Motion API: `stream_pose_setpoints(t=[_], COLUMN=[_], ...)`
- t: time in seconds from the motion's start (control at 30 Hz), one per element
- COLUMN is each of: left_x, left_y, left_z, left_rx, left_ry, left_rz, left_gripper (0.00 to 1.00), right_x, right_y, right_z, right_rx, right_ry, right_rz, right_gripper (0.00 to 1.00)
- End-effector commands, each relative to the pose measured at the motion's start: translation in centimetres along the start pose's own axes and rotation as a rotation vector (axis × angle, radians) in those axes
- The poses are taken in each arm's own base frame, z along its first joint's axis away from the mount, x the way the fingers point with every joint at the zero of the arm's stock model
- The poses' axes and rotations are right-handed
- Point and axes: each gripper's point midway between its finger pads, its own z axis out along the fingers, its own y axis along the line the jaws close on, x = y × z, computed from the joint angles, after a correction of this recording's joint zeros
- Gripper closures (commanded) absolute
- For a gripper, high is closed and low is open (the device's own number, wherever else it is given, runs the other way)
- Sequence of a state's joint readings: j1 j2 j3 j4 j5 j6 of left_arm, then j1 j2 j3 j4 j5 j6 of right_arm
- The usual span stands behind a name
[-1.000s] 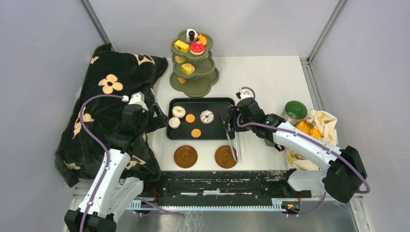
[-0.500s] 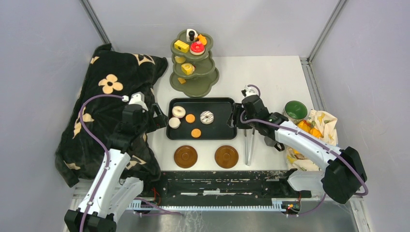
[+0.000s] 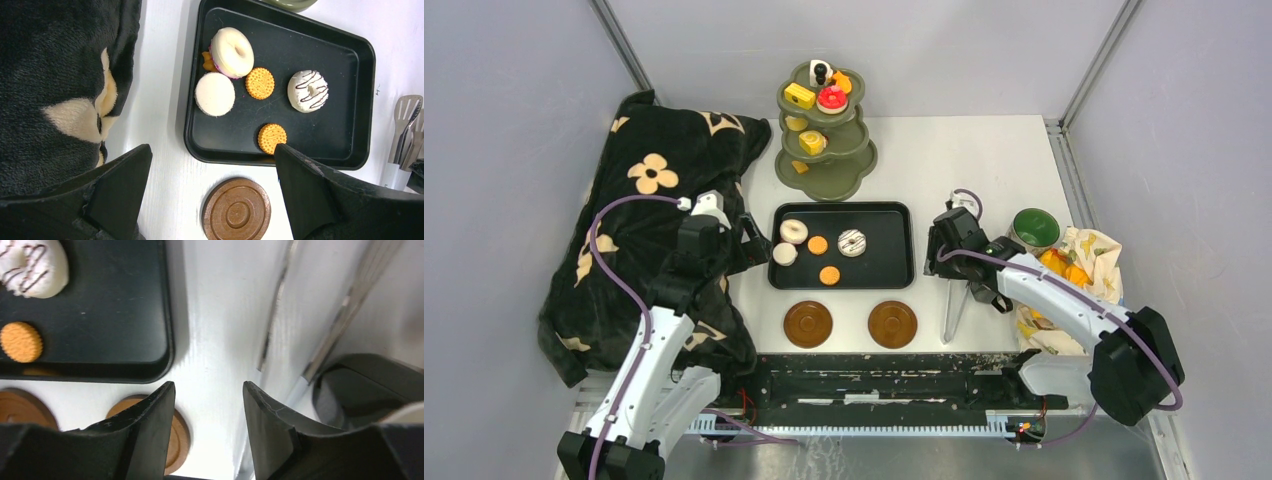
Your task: Serve the afternoon tea
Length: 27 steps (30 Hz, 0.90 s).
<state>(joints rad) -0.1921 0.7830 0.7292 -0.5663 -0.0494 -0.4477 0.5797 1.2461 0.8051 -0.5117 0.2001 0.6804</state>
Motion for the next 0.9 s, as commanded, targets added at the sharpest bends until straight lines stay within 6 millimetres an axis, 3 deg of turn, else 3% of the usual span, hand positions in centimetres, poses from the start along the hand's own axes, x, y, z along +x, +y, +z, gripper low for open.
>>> stream_pose_setpoints(t=[0.0, 0.13, 0.27, 0.5, 0.87], left_x=[-0.9, -0.9, -0.8, -0.8, -0.8], left_y=[-0.8, -0.9, -1.0, -1.0, -0.8], left_z=[0.2, 0.2, 0.3, 0.3, 0.4], left_rx=[0.033, 0.037, 0.041, 0.04, 0.03], left_ry=[-0.034, -0.031, -0.028, -0.026, -0.026], left_rz=[-0.017, -0.015, -0.014, -0.013, -0.015], left_gripper=[0.01, 0.01, 0.01, 0.01, 0.01], right_x=[-0.1, 0.6, 1.6, 2.9, 1.0], right_y=[-2.6, -3.3, -2.7, -2.5, -1.1], right_z=[-0.8, -0.1, 1.6, 4.5, 5.9], right_rx=[0.122, 0.167, 0.141, 0.143, 0.105], right_ry=[-0.03, -0.005, 0.028, 0.079, 0.062], right_rz=[0.011, 0.022, 0.013, -0.012, -0.167], right_gripper=[0.42, 0.42, 0.44, 0.55, 0.9])
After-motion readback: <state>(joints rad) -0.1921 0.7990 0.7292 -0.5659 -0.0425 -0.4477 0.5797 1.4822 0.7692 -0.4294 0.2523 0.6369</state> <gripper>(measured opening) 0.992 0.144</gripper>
